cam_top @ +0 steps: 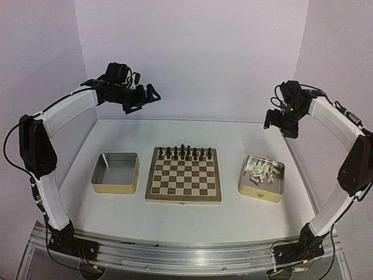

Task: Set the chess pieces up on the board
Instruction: Pick up the chess piece from the storage box.

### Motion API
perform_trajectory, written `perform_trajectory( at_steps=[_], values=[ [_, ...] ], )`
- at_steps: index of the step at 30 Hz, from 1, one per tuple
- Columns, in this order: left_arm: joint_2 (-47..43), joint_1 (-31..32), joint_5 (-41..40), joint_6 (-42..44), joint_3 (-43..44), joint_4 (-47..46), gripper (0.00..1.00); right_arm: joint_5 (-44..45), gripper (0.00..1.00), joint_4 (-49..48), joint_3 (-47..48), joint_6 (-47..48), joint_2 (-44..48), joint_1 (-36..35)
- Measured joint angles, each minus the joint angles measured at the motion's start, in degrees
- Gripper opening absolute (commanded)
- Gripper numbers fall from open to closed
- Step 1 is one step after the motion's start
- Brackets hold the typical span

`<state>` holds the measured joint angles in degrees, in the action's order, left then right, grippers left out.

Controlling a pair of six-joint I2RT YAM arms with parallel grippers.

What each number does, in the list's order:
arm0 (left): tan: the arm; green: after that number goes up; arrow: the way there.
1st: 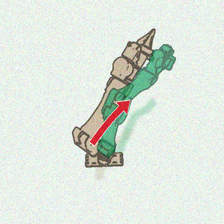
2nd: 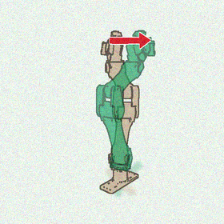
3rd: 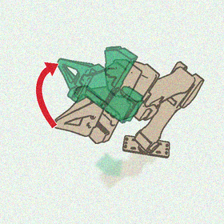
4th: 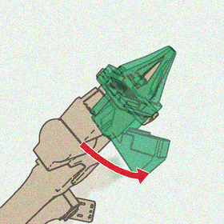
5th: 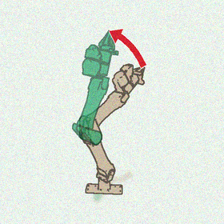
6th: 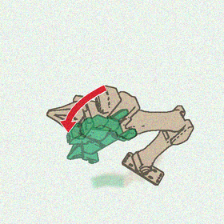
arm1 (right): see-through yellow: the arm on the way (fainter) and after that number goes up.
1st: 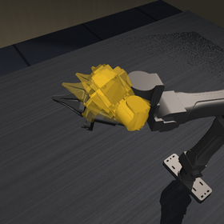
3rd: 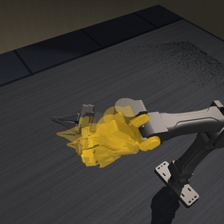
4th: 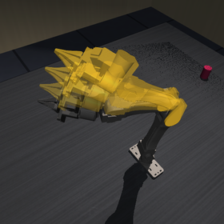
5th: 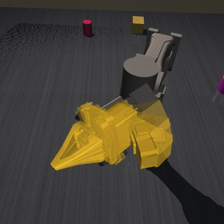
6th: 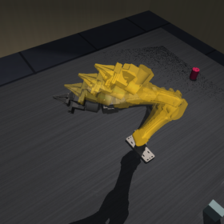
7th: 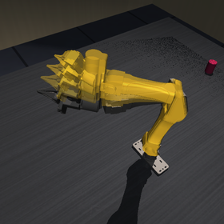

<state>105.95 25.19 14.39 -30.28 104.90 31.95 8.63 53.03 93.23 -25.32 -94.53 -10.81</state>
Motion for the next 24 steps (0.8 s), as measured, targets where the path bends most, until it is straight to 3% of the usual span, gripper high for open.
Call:
perform_trajectory(
  at_steps=[7,10,16,24],
  values=[
    [0.85,8.62,-2.55,-0.06,0.06,4.07,1.0,0.43,0.89,0.47,-10.71,-1.64,6.19,0.0],
    [2.45,11.87,-3.27,-0.59,0.16,4.3,1.0,-1.05,0.71,0.61,-16.08,-2.9,6.61,0.0],
    [7.91,16.13,-6.84,-1.36,2.85,6.64,1.0,-1.72,0.44,0.81,-19.2,-4.37,2.8,0.0],
    [9.44,17.51,-12.07,-1.21,4.93,9.1,1.0,-0.37,0.42,0.55,-19.25,-4.74,-3.72,0.0]
  ],
)
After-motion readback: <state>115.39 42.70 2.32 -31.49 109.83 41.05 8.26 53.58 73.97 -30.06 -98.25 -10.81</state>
